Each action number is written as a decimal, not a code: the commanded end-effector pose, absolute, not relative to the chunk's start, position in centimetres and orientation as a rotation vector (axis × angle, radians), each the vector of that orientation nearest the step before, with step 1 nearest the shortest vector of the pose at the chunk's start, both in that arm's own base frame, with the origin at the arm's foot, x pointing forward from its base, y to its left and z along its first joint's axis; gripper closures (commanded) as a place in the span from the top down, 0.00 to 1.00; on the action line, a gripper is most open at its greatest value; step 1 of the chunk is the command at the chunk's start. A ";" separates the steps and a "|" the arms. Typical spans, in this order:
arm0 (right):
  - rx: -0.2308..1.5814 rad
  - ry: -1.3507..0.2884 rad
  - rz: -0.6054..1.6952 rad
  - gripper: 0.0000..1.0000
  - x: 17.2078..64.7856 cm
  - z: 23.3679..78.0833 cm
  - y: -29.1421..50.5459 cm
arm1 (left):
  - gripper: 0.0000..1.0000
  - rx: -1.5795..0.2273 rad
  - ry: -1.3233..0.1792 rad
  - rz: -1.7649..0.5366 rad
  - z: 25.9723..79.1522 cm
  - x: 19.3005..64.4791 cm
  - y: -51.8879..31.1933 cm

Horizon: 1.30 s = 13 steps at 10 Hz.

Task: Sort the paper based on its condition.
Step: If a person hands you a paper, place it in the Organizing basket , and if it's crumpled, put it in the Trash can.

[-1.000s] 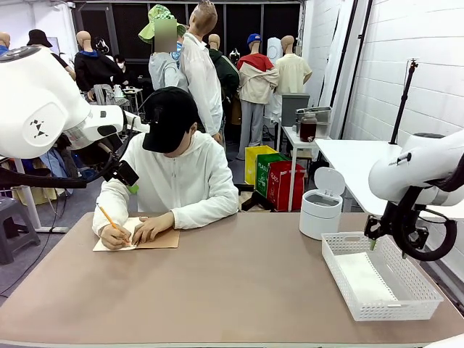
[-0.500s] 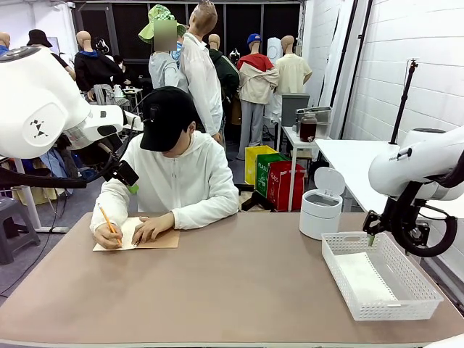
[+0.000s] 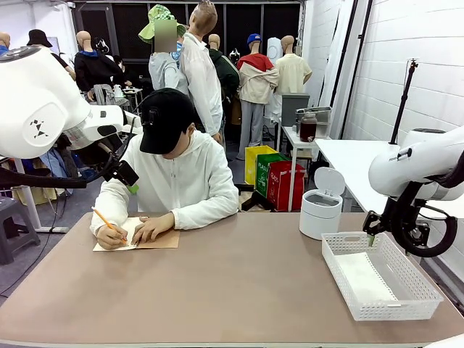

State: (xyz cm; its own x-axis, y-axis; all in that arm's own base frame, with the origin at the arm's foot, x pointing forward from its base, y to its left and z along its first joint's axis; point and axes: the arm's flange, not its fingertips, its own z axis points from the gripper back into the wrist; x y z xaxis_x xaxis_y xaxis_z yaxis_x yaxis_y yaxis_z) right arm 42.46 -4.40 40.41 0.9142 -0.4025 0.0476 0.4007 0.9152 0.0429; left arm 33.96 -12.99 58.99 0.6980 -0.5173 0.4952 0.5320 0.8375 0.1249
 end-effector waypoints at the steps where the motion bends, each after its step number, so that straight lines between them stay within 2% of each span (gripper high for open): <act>1: 0.033 -0.059 -0.405 1.00 42.4 40.2 -4.4 | 1.00 -0.029 -0.545 -0.588 59.0 34.0 -12.9; 9: 0.032 -0.056 -0.413 1.00 42.5 40.4 -4.4 | 1.00 -0.029 -0.545 -0.588 59.0 34.0 -12.9; 11: 0.173 -0.156 -0.371 1.00 42.1 43.0 -3.6 | 1.00 -0.029 -0.545 -0.588 59.0 34.0 -12.9; 13: 0.183 -0.214 -0.238 1.00 43.3 45.9 -0.6 | 1.00 -0.029 -0.545 -0.588 59.0 34.0 -12.9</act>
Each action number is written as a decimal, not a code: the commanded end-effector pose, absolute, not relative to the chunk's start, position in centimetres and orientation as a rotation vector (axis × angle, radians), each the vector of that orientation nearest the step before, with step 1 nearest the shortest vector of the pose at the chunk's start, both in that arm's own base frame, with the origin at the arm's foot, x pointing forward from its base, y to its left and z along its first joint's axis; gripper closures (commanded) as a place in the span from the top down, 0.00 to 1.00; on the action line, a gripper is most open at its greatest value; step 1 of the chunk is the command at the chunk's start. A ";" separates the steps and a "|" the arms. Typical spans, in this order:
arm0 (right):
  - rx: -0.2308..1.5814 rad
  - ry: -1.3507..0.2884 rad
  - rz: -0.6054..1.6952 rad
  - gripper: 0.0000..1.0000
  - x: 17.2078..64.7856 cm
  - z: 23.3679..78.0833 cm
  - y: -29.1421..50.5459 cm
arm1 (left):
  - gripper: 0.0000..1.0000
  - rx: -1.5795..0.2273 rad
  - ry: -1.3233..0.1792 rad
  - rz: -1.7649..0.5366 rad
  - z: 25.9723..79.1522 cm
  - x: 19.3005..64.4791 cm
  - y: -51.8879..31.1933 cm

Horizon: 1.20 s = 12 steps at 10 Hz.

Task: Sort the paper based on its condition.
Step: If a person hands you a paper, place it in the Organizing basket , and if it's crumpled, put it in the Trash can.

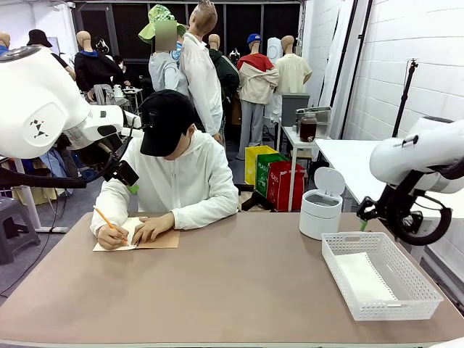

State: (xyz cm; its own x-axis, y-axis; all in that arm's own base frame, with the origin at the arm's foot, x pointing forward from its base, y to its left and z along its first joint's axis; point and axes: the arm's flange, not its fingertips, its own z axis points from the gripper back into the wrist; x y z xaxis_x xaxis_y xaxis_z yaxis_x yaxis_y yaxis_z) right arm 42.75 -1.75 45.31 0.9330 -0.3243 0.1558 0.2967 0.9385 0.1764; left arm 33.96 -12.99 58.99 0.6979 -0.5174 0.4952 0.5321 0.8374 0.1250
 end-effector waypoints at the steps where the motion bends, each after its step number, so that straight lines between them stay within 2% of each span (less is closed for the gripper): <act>1: 0.188 -0.238 -0.155 1.00 43.8 47.1 1.1 | 1.00 -0.029 -0.545 -0.588 59.0 34.0 -12.9; 4: 0.215 -0.396 0.211 1.00 43.1 50.3 5.9 | 1.00 -0.029 -0.545 -0.588 59.0 34.0 -12.9; 8: 0.313 -0.554 0.659 1.00 39.0 52.8 8.6 | 1.00 -0.029 -0.545 -0.588 59.0 34.0 -12.9; 10: 0.339 -0.565 0.707 1.00 38.4 53.2 8.8 | 1.00 -0.029 -0.545 -0.588 59.0 34.0 -12.9; 11: 0.360 -0.562 0.627 1.00 39.1 53.3 8.2 | 1.00 -0.029 -0.545 -0.588 59.0 34.0 -12.9; 12: 0.283 -0.568 0.693 1.00 38.3 54.1 9.8 | 1.00 -0.029 -0.545 -0.588 59.0 34.0 -12.9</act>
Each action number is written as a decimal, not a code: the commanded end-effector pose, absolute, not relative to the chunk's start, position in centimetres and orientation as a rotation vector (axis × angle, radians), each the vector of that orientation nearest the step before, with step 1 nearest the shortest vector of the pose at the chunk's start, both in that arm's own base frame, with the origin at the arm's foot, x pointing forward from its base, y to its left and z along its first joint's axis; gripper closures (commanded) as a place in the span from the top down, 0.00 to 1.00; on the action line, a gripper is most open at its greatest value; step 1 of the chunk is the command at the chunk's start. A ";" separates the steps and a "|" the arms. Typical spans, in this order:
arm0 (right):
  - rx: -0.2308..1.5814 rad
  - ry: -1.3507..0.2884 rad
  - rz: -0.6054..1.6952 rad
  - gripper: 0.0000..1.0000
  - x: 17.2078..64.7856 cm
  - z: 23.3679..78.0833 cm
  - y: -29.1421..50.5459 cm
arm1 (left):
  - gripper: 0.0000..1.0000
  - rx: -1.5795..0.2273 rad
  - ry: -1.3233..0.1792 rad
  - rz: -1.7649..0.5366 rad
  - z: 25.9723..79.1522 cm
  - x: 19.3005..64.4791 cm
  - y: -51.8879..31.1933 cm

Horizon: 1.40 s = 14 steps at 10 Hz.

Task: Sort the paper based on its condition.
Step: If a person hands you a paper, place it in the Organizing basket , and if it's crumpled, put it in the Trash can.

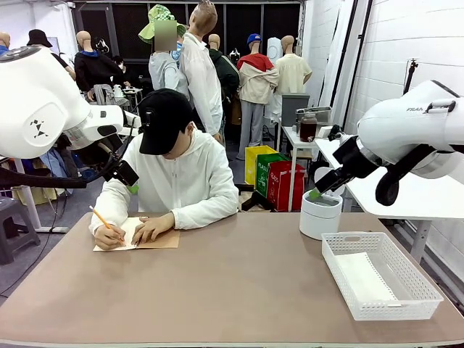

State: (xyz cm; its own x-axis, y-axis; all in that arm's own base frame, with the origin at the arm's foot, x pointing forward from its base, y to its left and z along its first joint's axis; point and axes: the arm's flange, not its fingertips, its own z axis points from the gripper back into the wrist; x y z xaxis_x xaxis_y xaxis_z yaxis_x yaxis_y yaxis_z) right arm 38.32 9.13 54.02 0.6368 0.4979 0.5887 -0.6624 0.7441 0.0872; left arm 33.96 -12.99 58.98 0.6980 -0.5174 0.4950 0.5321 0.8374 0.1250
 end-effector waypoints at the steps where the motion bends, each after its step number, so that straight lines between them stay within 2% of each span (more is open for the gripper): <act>1: 0.283 -0.568 0.693 1.00 38.3 54.1 9.8 | 1.00 -0.029 -0.545 -0.588 59.0 34.0 -12.9; 4: 0.301 -0.571 0.688 1.00 38.2 54.1 9.6 | 1.00 -0.029 -0.545 -0.588 59.0 34.0 -12.9; 8: 0.323 -0.779 0.882 1.00 35.0 55.2 11.4 | 1.00 -0.029 -0.545 -0.588 59.0 34.0 -12.9; 11: 0.350 -0.860 0.995 1.00 32.7 56.3 12.6 | 1.00 -0.029 -0.545 -0.588 59.0 34.0 -12.9; 14: 0.370 -0.852 1.040 1.00 32.1 56.5 13.9 | 1.00 -0.029 -0.545 -0.588 59.0 34.0 -12.9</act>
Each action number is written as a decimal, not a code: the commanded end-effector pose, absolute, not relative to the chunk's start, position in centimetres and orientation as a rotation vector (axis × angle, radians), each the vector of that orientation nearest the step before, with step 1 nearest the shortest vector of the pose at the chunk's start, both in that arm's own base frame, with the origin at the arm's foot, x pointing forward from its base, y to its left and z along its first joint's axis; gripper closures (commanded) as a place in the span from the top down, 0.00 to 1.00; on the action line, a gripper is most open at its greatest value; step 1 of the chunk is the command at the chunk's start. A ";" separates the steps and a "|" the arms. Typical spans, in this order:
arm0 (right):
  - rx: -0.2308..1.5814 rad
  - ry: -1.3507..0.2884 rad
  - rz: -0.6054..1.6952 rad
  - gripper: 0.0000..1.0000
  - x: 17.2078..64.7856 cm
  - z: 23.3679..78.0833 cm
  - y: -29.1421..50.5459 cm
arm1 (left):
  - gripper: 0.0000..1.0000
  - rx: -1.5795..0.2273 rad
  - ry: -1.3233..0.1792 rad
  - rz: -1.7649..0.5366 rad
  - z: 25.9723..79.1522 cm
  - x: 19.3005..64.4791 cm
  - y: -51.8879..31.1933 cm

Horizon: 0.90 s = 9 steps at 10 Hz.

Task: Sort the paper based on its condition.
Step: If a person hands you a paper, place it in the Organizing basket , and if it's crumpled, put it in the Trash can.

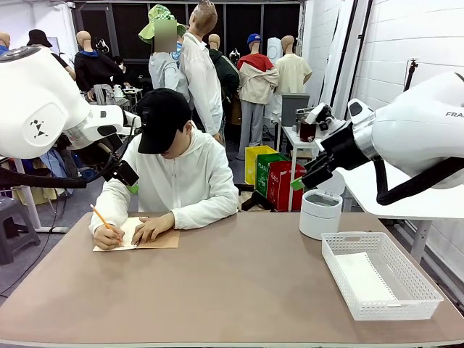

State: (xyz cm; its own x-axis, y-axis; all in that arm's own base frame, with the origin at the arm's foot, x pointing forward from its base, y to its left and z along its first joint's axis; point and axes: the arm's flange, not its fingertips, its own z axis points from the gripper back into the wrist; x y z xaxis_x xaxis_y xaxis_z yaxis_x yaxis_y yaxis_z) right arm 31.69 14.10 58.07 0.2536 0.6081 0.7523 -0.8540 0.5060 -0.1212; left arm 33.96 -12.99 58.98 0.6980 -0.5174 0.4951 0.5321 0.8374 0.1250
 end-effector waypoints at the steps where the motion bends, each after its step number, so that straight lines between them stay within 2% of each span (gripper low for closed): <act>1: 0.359 -0.825 1.041 1.00 32.2 56.5 14.3 | 1.00 -0.029 -0.545 -0.588 59.0 34.0 -12.9; 2: 0.342 -0.842 1.020 1.00 31.7 58.1 14.1 | 1.00 -0.029 -0.545 -0.588 59.0 34.0 -12.9; 9: 0.342 -0.842 1.020 1.00 31.7 58.1 14.1 | 1.00 -0.029 -0.545 -0.588 59.0 34.0 -12.9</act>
State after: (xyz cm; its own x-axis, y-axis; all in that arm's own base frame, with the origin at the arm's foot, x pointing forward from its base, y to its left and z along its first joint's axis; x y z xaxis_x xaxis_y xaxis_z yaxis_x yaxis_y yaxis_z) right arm 31.68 14.13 58.09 0.2524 0.6068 0.7537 -0.8560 0.5033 -0.1185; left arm 33.96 -12.99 58.98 0.6980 -0.5174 0.4951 0.5321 0.8374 0.1250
